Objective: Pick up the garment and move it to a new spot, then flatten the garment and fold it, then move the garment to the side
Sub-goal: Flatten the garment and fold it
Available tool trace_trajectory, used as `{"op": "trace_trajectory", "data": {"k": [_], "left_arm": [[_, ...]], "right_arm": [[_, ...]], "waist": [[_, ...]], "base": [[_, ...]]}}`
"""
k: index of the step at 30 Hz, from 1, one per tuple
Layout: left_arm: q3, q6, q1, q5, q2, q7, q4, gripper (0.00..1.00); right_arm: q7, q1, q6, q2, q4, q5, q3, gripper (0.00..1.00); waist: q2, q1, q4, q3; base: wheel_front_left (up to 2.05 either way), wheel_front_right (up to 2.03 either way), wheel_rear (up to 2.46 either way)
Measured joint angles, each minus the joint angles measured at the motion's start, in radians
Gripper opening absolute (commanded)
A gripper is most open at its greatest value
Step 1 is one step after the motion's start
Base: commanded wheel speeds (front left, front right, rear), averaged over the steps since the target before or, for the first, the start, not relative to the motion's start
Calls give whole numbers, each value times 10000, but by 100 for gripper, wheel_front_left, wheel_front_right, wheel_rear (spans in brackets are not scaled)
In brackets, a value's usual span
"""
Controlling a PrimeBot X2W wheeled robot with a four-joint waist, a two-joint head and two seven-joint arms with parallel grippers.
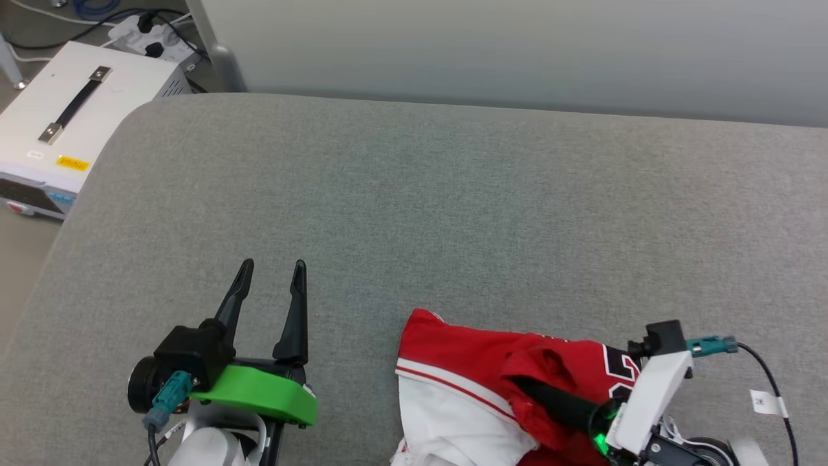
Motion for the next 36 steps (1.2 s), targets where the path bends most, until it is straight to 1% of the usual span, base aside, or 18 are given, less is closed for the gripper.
{"op": "trace_trajectory", "data": {"k": [6, 13, 14, 15, 16, 22, 25, 28, 30, 32, 34, 36], "left_arm": [[-44, -58, -213, 84, -121, -4, 38, 100], [-86, -182, -490, 167, -318, -8, 253, 100], [-81, -192, -490, 174, -320, -8, 272, 100], [-77, -194, -490, 174, -322, -8, 305, 100], [-75, -215, -491, 174, -328, -12, 341, 100], [-77, -357, -492, 192, -336, -15, 523, 100], [-82, -362, -487, 224, -334, -15, 571, 100], [-75, -364, -459, 236, -328, -15, 600, 100], [-75, -364, -416, 236, -320, -15, 619, 100], [-58, -360, -360, 236, -307, -15, 619, 100], [-46, -353, -259, 236, -297, -15, 627, 100], [-31, -341, -179, 236, -291, -15, 637, 100]], "right_arm": [[-757, -604, 0, 35, 596, 481, 1427, 0], [-1363, -1036, 0, 35, 1294, 483, 2372, 0], [-1446, -1054, 0, 36, 1350, 491, 2458, 34], [-1532, -1082, 0, 36, 1423, 514, 2575, 75], [-1626, -1106, 0, 38, 1488, 525, 2675, 100], [-2054, -1137, 0, 38, 1544, 677, 3141, 100], [-2245, -1143, 0, -46, 1262, 677, 3348, 100], [-2654, -1152, 0, -263, 767, 533, 3542, 100], [-3064, -1191, 0, -537, 337, 165, 3697, 100], [-3728, -1247, 0, -828, 90, -466, 3684, 100], [-4451, -1273, 0, -1108, 100, -1191, 3488, 100], [-5216, -1273, 0, -1340, 263, -2038, 2986, 100]], "waist": [[0, 0, 361, 426], [0, 0, 616, 888], [0, 1, 625, 912], [0, 1, 624, 917], [0, 1, 614, 904], [0, 0, 463, 631], [0, 1, 364, 450], [0, 0, 257, 257], [0, 0, 175, 118], [0, 1, 89, 10], [0, 0, -5, -90], [0, 0, -120, -175]], "base": [[0, 0, 0], [0, 0, 0], [0, 0, 0], [0, 0, 0], [0, 0, 0], [0, 0, 0], [0, 0, 0], [0, 0, 0], [0, 0, 0], [0, 0, 0], [0, 0, 0], [0, 0, 0]]}}
